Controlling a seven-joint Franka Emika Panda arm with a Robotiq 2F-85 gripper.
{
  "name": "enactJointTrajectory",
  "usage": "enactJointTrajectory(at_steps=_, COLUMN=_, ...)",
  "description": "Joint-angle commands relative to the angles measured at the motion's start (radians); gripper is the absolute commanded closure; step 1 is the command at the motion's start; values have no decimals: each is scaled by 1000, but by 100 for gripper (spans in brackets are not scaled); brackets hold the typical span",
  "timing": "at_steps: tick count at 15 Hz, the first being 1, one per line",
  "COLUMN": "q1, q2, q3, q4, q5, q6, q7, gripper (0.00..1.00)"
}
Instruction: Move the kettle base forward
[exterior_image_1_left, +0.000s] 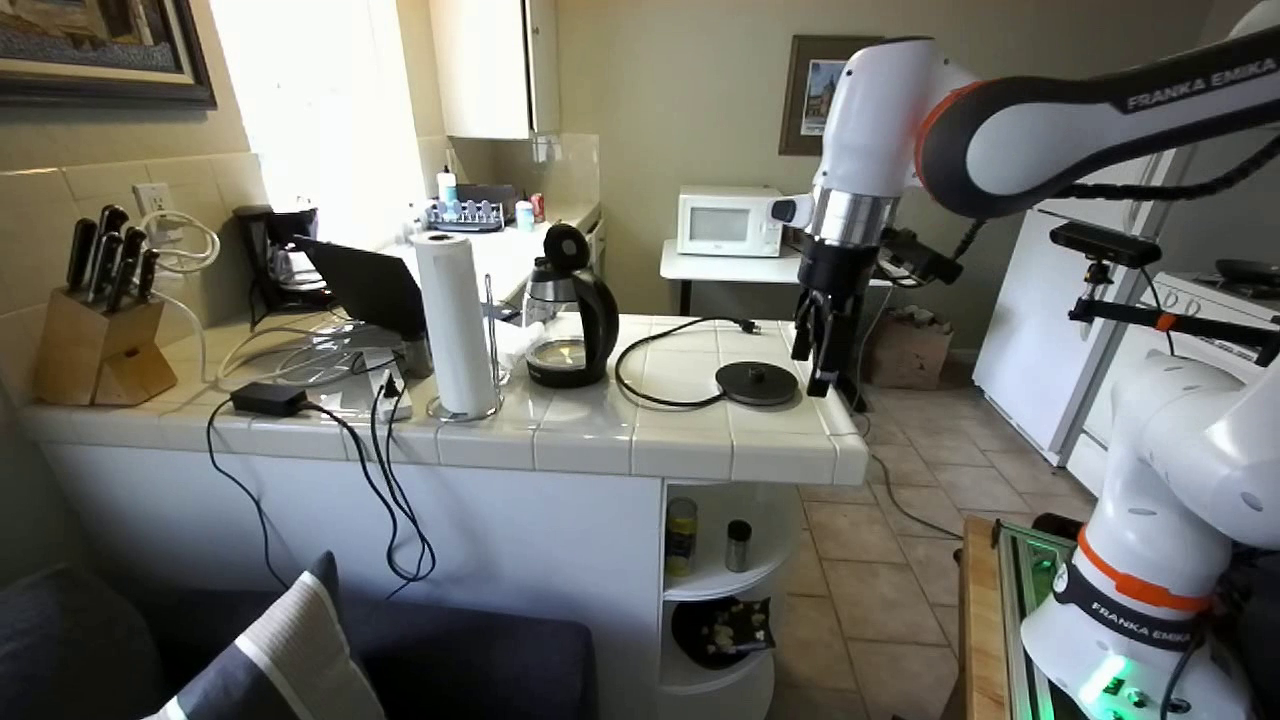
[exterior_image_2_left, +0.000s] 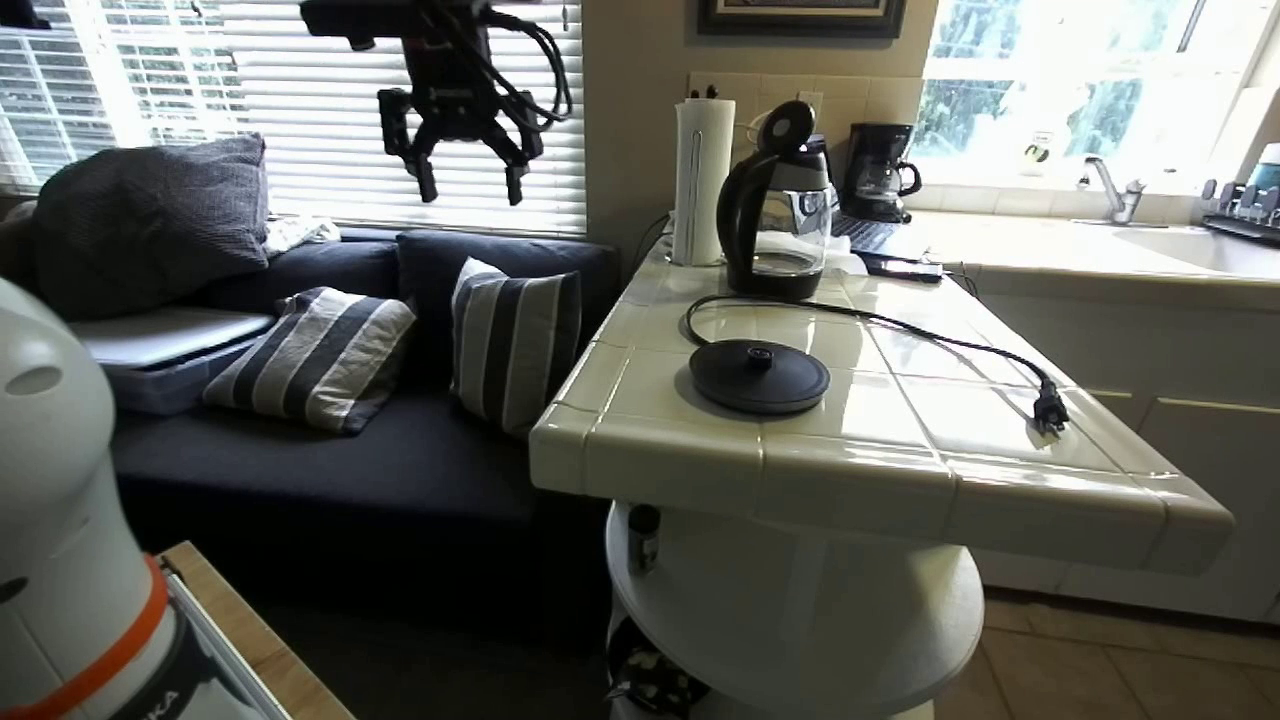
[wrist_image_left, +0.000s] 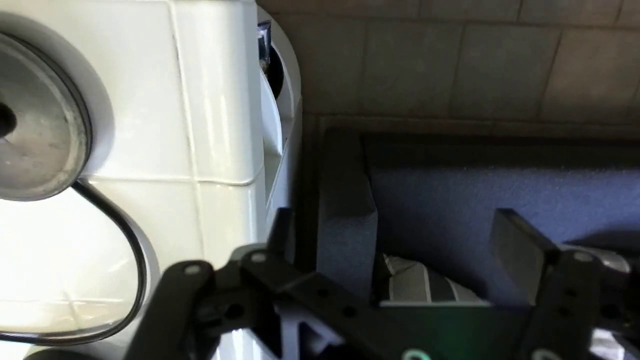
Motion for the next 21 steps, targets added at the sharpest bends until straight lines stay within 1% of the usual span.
enactJointTrajectory(at_steps=1, q1=-2, q2=142, q3=-59, q4=75, q5=-93, q6=-9, q7=-186, gripper=0)
enactJointTrajectory(at_steps=2, q1=1, q2=168, q3=-82, q4=81, q5=-107, q6=6, q7=-253, gripper=0)
enactJointTrajectory(at_steps=5, q1=-18, q2=256, q3=-117, q4=118, q5=-191, q6=7, q7=-402, gripper=0)
enactJointTrajectory(at_steps=7, q1=-37, q2=314, q3=-130, q4=146, q5=-250, q6=14, q7=-496, gripper=0)
enactJointTrajectory(at_steps=9, q1=-61, q2=365, q3=-129, q4=173, q5=-325, q6=28, q7=-564, gripper=0)
enactJointTrajectory(at_steps=10, q1=-63, q2=380, q3=-141, q4=189, q5=-285, q6=32, q7=-600, gripper=0)
enactJointTrajectory(at_steps=11, q1=-68, q2=322, q3=-118, q4=146, q5=-272, q6=16, q7=-534, gripper=0)
enactJointTrajectory(at_steps=14, q1=-81, q2=369, q3=-123, q4=180, q5=-272, q6=22, q7=-579, gripper=0)
enactJointTrajectory(at_steps=20, q1=-81, q2=373, q3=-122, q4=184, q5=-272, q6=22, q7=-582, gripper=0)
enactJointTrajectory(at_steps=21, q1=-83, q2=390, q3=-125, q4=195, q5=-264, q6=53, q7=-577, gripper=0)
